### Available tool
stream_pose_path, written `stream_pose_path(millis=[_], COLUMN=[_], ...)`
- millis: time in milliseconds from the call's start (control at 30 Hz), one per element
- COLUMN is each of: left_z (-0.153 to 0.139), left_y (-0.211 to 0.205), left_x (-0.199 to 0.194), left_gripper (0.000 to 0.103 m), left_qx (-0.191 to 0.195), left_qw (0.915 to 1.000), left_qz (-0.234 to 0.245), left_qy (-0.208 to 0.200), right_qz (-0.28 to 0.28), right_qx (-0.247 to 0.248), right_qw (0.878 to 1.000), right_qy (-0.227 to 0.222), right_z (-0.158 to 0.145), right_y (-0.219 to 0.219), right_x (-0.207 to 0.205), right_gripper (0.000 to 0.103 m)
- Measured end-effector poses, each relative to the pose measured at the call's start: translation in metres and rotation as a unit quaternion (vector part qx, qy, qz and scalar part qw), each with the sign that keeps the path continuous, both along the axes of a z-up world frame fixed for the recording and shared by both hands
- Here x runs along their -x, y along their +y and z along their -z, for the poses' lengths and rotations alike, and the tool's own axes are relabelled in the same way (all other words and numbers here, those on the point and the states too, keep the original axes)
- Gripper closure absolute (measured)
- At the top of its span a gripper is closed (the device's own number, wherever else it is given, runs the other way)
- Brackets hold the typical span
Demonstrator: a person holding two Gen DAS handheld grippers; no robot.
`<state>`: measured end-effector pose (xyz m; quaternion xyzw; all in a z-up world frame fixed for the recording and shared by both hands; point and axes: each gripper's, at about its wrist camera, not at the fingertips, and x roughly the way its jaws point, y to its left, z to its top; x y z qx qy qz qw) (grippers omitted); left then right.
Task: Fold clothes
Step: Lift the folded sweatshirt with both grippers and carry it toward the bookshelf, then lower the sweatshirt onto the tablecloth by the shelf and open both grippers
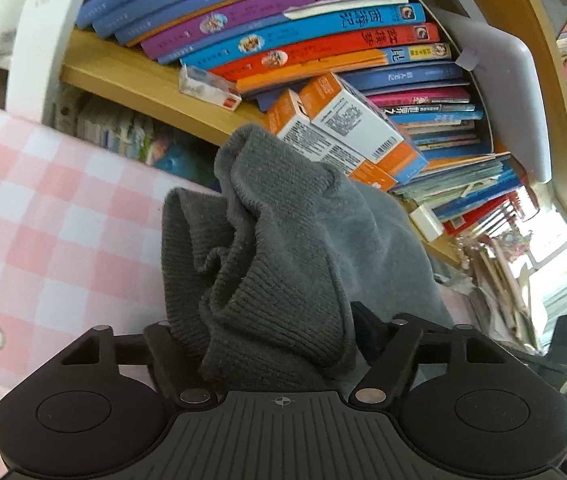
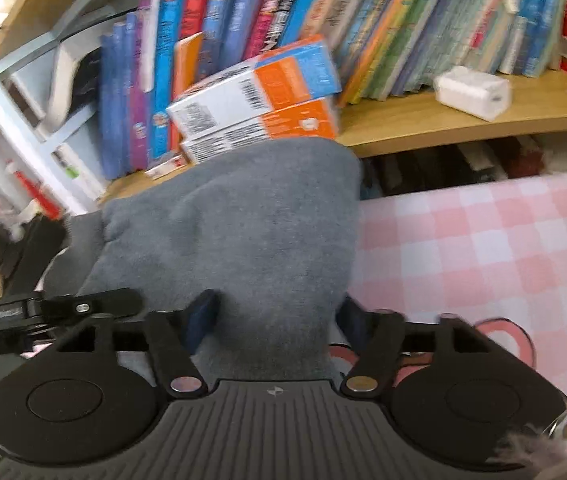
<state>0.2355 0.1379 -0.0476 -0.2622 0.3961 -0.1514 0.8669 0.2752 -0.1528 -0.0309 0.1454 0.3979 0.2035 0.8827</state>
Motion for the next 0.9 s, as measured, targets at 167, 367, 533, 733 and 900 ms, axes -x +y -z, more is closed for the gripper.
stream_pose_path(millis=[167,367,533,733,900], left_z=[-0.008,-0.015,-0.021,-0.032,-0.049], left_y=[0.010,0.023,0.030,0.032,0.024], left_x=[0.015,0.044,0.076,0.110,0.133], left_gripper=[0.024,0.023,0.023,0.023,0.023], left_qx=[-0.004,0.015,0.009,0.009,0.005], left_qw=[0.9998,0.9988,0.9982,0.9967,0.9964], left_qz=[-0.017,-0.046,-0.058,-0.078,-0.072], left_qy=[-0.004,-0.006,-0.009,-0.021,-0.046], right_qz=[0.034,0.063,0.073,0.080,0.081], right_qx=[-0.016,-0.027,-0.010,0.004,0.008], right_qw=[0.999,0.997,0.997,0.997,0.997], right_qy=[0.011,0.018,0.012,0.000,-0.012], right_z=[0.002,-0.004,-0.015,-0.027,-0.038], right_y=[-0.013,-0.026,-0.034,-0.035,-0.030], right_x=[0.013,0.041,0.072,0.110,0.139], right_gripper=[0.020,0.020,0.020,0.020,0.020])
